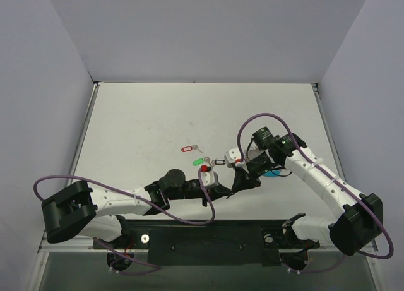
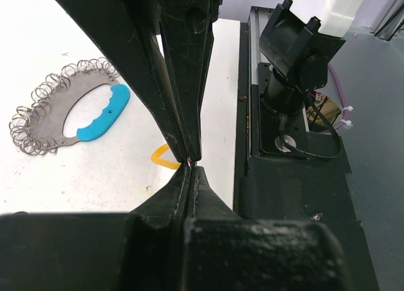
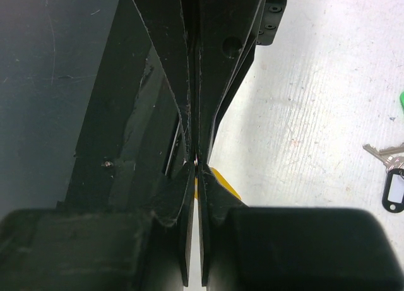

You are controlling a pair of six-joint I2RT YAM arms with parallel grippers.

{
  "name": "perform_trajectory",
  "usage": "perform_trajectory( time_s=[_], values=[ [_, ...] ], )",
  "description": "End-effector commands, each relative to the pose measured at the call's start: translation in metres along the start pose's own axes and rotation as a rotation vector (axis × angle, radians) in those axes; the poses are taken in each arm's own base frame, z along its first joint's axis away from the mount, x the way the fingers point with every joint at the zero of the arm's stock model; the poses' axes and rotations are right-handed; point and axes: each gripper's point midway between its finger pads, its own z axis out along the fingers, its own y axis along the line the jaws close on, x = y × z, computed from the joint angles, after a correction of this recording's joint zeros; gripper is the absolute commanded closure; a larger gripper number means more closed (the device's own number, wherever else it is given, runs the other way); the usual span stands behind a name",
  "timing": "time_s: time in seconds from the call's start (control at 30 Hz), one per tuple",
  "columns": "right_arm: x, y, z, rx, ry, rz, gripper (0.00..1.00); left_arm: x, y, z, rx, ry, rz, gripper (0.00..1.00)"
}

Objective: Put the keys on the keyring

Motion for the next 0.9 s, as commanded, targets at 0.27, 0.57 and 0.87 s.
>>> perform_trajectory(
  time_s=[0.27, 0.57, 0.87],
  values=[
    [-0.011, 0.009, -0.006, -0.023, -0.068, 0.099, 1.0, -0.028, 0.014, -0.016, -0.093, -0.123, -0.011, 0.65],
    [0.001, 0.003, -0.011, 0.013, -0.052, 0.15, 1.0, -0.03, 0.019, -0.036, -0.157, -0.111, 0.009, 0.57],
    [0.088, -0.004, -0.048, 0.269, 0.337, 0.307, 1.0, -0.058, 0.045, -0.107, -0.422, -0.012, 0.053, 0.42]
  ],
)
